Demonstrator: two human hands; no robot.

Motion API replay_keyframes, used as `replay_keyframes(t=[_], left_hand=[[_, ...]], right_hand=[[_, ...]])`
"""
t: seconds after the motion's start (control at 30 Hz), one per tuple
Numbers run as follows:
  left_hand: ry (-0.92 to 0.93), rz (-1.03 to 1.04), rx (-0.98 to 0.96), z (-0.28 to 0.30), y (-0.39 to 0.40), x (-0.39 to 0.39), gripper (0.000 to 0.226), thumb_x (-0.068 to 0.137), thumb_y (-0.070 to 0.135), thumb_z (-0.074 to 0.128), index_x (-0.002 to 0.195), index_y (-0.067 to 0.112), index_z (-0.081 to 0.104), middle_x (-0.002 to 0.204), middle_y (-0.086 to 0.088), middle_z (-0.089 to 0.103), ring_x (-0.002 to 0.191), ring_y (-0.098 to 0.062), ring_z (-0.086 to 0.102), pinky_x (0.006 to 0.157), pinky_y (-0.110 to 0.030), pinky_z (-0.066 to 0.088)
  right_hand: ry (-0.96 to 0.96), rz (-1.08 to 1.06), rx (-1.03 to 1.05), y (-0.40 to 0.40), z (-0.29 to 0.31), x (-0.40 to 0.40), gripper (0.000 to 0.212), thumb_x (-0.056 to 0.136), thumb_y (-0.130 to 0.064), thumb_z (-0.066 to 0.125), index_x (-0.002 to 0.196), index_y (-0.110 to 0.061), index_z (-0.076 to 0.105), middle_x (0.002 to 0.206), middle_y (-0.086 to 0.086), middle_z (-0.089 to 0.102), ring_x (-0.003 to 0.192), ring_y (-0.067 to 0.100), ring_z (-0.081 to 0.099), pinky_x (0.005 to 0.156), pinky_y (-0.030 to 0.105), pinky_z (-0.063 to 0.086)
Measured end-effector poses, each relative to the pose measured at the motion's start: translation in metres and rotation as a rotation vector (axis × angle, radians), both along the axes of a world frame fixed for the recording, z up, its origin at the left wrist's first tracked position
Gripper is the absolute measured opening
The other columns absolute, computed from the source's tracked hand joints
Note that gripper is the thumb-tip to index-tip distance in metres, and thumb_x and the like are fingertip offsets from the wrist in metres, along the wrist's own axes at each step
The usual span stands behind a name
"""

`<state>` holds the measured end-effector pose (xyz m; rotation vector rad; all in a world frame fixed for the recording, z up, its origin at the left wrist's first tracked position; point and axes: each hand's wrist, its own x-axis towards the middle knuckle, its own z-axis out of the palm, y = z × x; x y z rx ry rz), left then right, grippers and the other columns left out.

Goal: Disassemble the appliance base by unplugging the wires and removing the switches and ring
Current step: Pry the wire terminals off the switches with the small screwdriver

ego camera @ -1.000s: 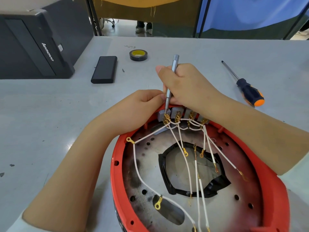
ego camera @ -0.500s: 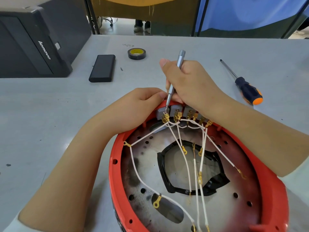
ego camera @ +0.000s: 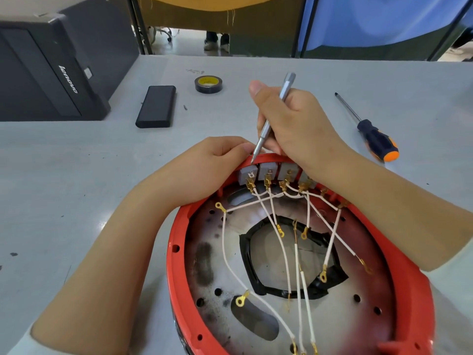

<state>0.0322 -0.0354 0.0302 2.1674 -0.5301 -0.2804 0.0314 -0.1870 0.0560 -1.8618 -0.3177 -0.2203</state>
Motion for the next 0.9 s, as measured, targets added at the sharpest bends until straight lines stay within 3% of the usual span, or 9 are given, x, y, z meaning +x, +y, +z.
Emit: replay_keyframes(t=[0.13,0.23,0.33,0.4,0.5,0.6,0.73,0.9], left_hand=[[-0.014,-0.021,-0.001,0.002,0.001,-0.001,0.033,0.101,0.038,0.034,0.105,0.037,0.067,0.102,0.019,0.068,0.096,0.003,0.060,0.091,-0.020,0.043],[-0.013,-0.052,-0.008,0.003,0.001,-0.002,0.033,0.101,0.036,0.034,0.105,0.037,0.067,0.103,0.019,0.068,0.098,0.002,0.060,0.091,-0.021,0.043],[-0.045,-0.034,-0.014,0.002,0.003,-0.002,0.031,0.100,0.039,0.036,0.101,0.038,0.067,0.094,0.020,0.068,0.087,0.006,0.060,0.077,-0.012,0.043],[-0.089,-0.001,0.002,0.002,0.003,-0.003,0.029,0.099,0.041,0.039,0.092,0.039,0.067,0.081,0.020,0.067,0.075,0.006,0.058,0.065,-0.010,0.041],[-0.118,0.037,0.029,0.002,0.002,-0.002,0.027,0.097,0.039,0.042,0.089,0.033,0.067,0.084,0.013,0.068,0.081,-0.003,0.060,0.075,-0.020,0.047],[-0.125,0.071,0.044,0.005,0.000,0.000,0.025,0.095,0.038,0.046,0.091,0.029,0.069,0.088,0.010,0.069,0.088,-0.008,0.061,0.081,-0.026,0.047],[-0.188,0.108,0.086,0.012,-0.002,-0.002,0.022,0.094,0.035,0.050,0.096,0.028,0.071,0.091,0.015,0.067,0.090,-0.004,0.060,0.075,-0.016,0.043],[-0.261,0.135,0.092,0.017,0.001,-0.018,0.022,0.094,0.033,0.049,0.111,0.031,0.063,0.111,0.016,0.062,0.093,-0.004,0.058,0.075,-0.015,0.040]], right_hand=[[-0.035,0.032,0.089,-0.007,0.012,-0.005,0.036,0.102,-0.026,0.042,0.071,-0.009,0.048,0.047,0.002,0.044,0.036,0.007,0.038,0.039,0.015,0.032],[-0.071,0.127,-0.018,-0.015,0.024,-0.013,0.022,0.101,-0.026,0.043,0.087,-0.013,0.054,0.061,0.006,0.057,0.040,0.014,0.043,0.038,0.015,0.032],[-0.115,0.216,-0.147,-0.025,0.028,-0.029,0.016,0.101,-0.022,0.043,0.104,-0.016,0.058,0.085,0.002,0.068,0.054,0.006,0.062,0.043,0.008,0.039],[-0.121,0.183,-0.311,-0.031,0.022,-0.038,0.018,0.100,-0.028,0.045,0.109,-0.025,0.060,0.093,-0.007,0.070,0.074,0.003,0.068,0.056,0.009,0.046],[-0.055,0.078,-0.553,-0.040,0.008,-0.042,0.005,0.092,-0.036,0.058,0.094,-0.040,0.059,0.099,-0.012,0.068,0.084,0.000,0.063,0.072,0.015,0.049],[0.006,0.028,-0.664,-0.042,-0.004,-0.040,0.022,0.082,-0.036,0.069,0.080,-0.033,0.048,0.096,-0.004,0.068,0.081,0.010,0.062,0.073,0.031,0.050],[-0.015,0.008,-0.627,-0.041,-0.007,-0.037,0.034,0.082,-0.029,0.070,0.071,-0.035,0.039,0.099,-0.008,0.069,0.085,0.017,0.064,0.075,0.034,0.051],[-0.021,-0.053,-0.595,-0.044,-0.013,-0.036,0.034,0.083,-0.026,0.071,0.070,-0.032,0.040,0.097,-0.010,0.069,0.084,0.016,0.064,0.075,0.033,0.050]])
